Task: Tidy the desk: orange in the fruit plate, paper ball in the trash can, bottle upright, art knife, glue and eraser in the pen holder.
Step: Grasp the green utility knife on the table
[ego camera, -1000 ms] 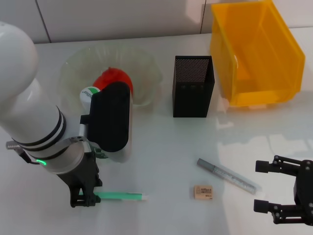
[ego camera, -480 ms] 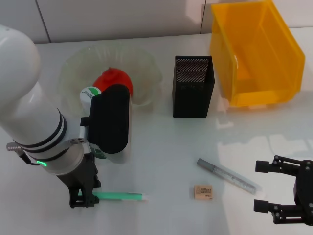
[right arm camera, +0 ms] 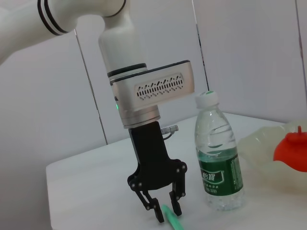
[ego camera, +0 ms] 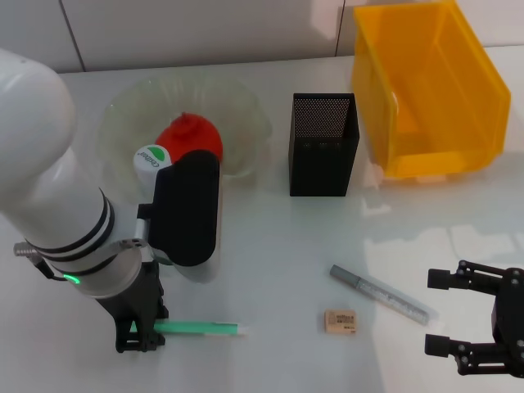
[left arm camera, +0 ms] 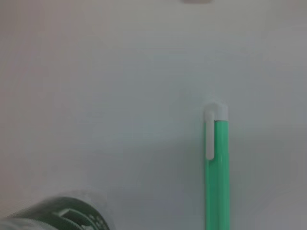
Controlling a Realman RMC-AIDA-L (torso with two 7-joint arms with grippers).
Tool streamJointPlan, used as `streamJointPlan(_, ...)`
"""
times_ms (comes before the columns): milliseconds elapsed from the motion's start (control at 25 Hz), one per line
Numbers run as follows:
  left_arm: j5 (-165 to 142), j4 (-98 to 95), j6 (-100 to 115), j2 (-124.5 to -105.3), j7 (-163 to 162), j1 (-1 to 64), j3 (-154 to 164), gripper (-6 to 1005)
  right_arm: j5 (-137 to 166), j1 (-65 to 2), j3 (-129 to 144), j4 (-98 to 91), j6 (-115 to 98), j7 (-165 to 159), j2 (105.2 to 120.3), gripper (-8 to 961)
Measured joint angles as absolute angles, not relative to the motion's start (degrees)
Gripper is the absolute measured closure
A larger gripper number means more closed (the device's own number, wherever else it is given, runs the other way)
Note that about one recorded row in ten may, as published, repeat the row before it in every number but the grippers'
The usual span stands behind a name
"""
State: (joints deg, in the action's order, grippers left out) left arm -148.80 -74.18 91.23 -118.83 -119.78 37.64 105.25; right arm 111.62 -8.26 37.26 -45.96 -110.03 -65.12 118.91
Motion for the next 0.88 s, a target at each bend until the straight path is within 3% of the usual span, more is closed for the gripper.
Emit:
streamJointPlan(400,-148.71,-74.06,90.16,-118.83,-119.06,37.41,105.92,708,111.62,-8.17,37.26,-45.96,-110.03,-65.12,118.91,160)
streamJointPlan(720,-148.37,-73.92,90.52,-118.83,-118.31,37.69,105.69,906,111.62,-8.17,37.26,-45.96,-110.09,-65.13,118.91,161)
streamJointPlan(880,-148.35,-74.41,91.03,-118.83,-118.28,37.47,105.74,905,111.50,-8.21,37.19,-45.96,-110.43,-65.26,118.89,162)
